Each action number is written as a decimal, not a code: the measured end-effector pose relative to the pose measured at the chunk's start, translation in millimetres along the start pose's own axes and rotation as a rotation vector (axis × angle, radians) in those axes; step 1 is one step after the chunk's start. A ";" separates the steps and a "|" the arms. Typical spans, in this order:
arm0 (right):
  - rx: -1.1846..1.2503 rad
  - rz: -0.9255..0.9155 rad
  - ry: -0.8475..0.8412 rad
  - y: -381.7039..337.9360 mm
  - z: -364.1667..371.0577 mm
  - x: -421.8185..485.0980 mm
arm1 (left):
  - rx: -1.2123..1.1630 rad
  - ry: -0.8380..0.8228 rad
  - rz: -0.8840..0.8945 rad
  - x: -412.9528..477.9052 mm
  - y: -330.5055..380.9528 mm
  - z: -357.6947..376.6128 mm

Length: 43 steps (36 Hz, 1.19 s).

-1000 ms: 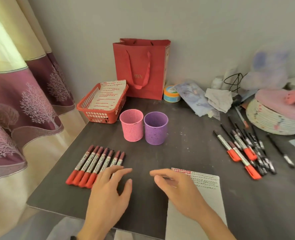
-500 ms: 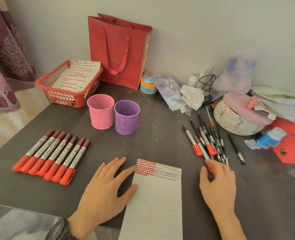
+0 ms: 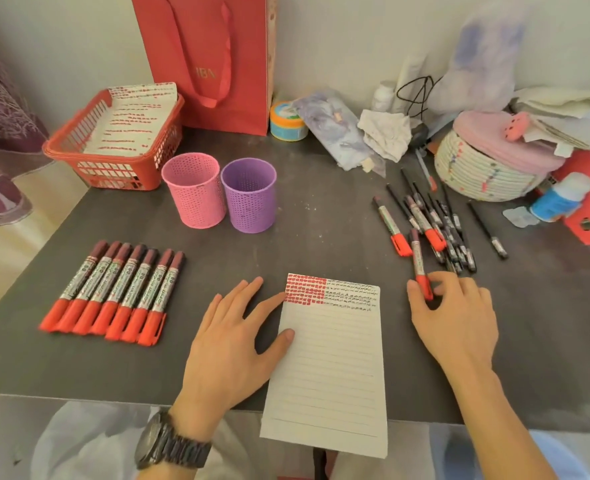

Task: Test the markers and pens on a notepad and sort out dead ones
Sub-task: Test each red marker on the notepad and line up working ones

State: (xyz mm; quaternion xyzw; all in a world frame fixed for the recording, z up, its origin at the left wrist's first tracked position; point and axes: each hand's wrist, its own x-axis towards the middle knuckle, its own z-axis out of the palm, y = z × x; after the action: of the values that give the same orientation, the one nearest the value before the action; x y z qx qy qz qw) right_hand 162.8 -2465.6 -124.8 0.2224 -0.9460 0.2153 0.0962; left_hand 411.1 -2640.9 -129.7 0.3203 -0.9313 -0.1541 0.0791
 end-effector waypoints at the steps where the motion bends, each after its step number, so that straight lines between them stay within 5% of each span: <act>1: 0.003 0.011 -0.007 -0.1 -0.3 -1.7 | -0.001 -0.003 -0.002 -0.1 0.3 0.1; 13: 0.275 0.172 -0.143 1.6 -19.0 -44.7 | -0.044 0.013 0.002 -0.8 1.4 -0.5; 19: 0.890 0.385 -0.207 -16.3 -51.2 -99.5 | -0.263 0.103 -0.063 -15.9 2.2 0.6; 25: 1.378 0.464 -0.491 -44.1 -64.7 -173.4 | -0.494 0.225 -0.122 -54.1 8.7 -1.5; 32: 1.474 0.420 -0.733 -65.4 -55.0 -229.5 | -0.764 0.373 -0.218 -125.2 24.4 -12.3; 39: 1.384 0.346 -0.776 -69.1 -59.4 -239.4 | -0.930 0.015 -0.189 -177.4 45.0 -11.6; 43: 1.406 0.324 -0.757 -71.9 -63.5 -233.6 | -1.220 0.004 -0.237 -172.7 51.1 -7.9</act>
State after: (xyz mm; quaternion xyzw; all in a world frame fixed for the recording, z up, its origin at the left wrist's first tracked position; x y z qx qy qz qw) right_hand 407.7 -2406.6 -107.0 0.1491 -0.5784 0.6803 -0.4246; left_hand 518.9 -2497.3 -113.4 0.3190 -0.6336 -0.6656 0.2321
